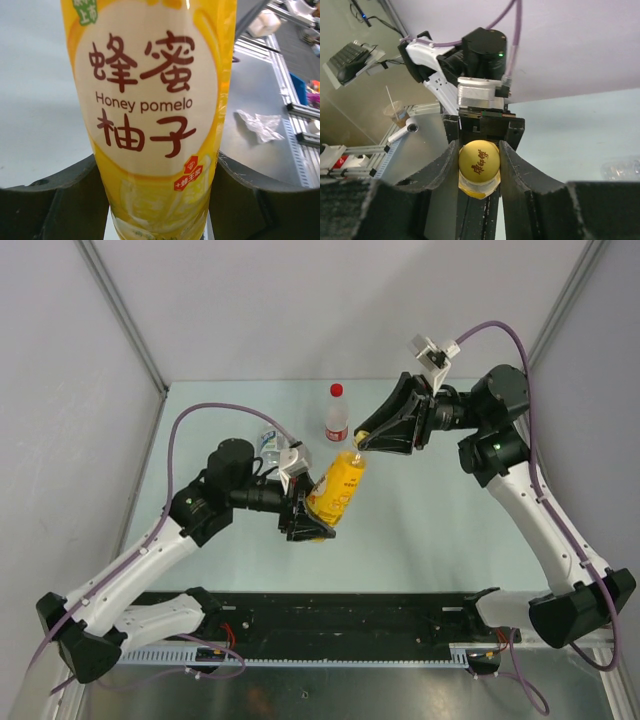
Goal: Unscrew the bottle caps
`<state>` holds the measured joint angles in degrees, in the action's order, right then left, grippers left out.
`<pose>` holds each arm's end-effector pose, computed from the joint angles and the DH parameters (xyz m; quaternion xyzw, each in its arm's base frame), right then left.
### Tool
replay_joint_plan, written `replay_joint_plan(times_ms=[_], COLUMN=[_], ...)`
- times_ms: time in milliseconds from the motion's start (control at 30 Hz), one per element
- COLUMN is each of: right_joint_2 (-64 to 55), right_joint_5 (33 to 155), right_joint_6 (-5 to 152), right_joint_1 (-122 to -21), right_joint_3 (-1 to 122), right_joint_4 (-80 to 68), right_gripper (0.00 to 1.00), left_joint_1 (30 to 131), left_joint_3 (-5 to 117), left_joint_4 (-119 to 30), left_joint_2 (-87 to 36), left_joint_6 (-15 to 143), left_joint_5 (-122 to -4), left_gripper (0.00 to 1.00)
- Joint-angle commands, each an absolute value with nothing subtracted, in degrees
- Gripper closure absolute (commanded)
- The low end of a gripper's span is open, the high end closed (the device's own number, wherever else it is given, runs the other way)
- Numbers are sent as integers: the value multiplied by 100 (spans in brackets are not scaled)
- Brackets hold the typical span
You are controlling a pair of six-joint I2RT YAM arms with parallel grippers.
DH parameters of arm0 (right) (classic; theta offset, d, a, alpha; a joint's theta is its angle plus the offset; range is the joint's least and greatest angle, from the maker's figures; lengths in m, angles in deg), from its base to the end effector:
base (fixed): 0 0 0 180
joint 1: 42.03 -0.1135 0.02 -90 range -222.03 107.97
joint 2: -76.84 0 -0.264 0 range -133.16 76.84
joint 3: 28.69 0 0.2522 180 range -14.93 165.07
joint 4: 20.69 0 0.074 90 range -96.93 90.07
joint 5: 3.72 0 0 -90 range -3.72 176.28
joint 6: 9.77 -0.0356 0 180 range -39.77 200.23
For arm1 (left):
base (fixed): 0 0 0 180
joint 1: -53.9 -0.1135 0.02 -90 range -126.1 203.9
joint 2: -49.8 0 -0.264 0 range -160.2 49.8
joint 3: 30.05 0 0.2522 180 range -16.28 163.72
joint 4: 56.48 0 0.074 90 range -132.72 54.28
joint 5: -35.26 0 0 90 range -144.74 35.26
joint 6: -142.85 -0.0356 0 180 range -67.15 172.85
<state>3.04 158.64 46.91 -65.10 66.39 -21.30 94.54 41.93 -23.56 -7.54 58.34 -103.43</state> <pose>0.2259 0.1331 0.4902 -0.4468 0.4939 0.6073 0.4332 0.1451 -0.1598 0.3689 0.4532 0.6310 -0.5165 0.3602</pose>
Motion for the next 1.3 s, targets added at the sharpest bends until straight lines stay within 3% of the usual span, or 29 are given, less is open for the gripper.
replay_joint_plan(times_ms=[0,100,200,567,700,1267], right_joint_2=[418,431,438,493,531,309], right_joint_5=[15858,15736,15600,15204,15035,13466], right_joint_6=[4859,4851,4885,4963,4902,4813], right_joint_1=[-6595,-6602,-6587,-6456,-6391,-6146], right_joint_3=[6618,6611,6610,6610,6610,6610], right_joint_4=[-2531,-2477,-2350,-2103,-2129,-970], right_gripper=[100,94,80,6,1,1], left_joint_1=[9512,9500,9471,9364,9353,9446], left_joint_3=[4617,4677,4651,4057,3879,3899], left_joint_4=[-2948,-2967,-2969,-2964,-2889,-2150], left_joint_2=[-839,-898,-919,-742,-647,-507], left_joint_6=[5728,5709,5707,5578,5452,4903], left_joint_5=[-11824,-11649,-11360,-10135,-9631,-7032], left_gripper=[98,98,98,97,97,95])
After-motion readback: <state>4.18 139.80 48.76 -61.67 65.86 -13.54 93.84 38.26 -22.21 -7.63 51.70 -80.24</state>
